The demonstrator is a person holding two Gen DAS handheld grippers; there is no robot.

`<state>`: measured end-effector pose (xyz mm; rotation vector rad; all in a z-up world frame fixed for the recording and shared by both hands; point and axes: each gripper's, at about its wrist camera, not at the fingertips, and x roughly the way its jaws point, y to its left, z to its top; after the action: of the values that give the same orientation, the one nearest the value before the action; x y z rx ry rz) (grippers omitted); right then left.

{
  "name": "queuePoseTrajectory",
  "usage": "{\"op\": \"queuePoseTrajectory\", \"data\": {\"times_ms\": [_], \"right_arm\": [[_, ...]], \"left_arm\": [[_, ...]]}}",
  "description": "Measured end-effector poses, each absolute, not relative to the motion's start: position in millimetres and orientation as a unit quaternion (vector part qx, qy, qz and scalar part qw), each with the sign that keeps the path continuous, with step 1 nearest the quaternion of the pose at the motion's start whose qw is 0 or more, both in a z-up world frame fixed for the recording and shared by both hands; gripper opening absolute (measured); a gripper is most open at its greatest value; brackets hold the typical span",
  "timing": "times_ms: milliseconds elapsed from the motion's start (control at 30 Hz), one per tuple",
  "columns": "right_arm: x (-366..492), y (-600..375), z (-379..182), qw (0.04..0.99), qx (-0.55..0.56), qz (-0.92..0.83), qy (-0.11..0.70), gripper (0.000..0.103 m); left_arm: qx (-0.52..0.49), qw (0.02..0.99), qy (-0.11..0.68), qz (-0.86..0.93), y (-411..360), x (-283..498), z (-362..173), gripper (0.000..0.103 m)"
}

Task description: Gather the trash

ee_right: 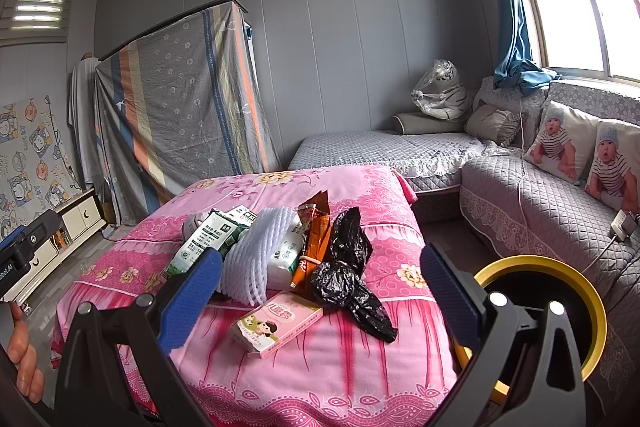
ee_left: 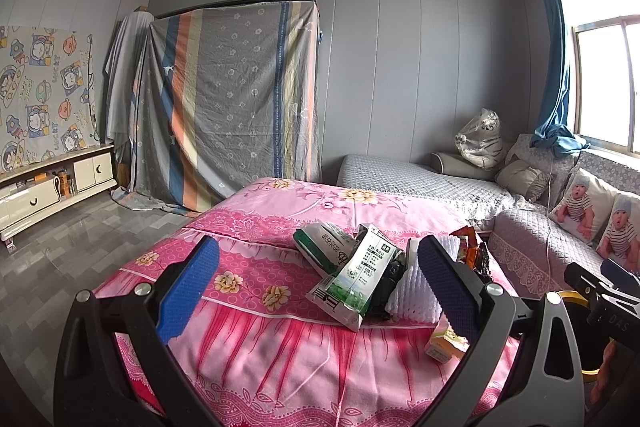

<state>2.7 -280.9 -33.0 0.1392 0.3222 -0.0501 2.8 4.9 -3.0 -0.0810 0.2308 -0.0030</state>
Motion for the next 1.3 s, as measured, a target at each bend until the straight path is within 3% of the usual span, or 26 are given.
{"op": "queuePoseTrajectory", "data": {"times_ms": [700,933,1067,1200,1300], "right_arm": [[12,-301,-30,0.984,0.089,0.01,0.156,0.096],[67,-350,-49,0.944,0.192,0.121,0.24,0.096],[101,-358,-70,0.922,0.184,0.141,0.309,0.096],[122,-356,-89,0.913,0.155,0.146,0.348,0.096],[140,-359,-104,0.895,0.176,0.157,0.379,0.096]], "left_arm": [[-0.035,0.994,0.083,-0.056,6,-12,-10,0.095],[-0.006,0.984,0.147,-0.097,8,26,-34,0.095],[0.029,0.984,0.154,-0.087,15,59,-53,0.095],[0.023,0.97,0.224,-0.09,22,94,-69,0.095],[0.074,0.962,0.244,-0.098,15,110,-78,0.095]]}}
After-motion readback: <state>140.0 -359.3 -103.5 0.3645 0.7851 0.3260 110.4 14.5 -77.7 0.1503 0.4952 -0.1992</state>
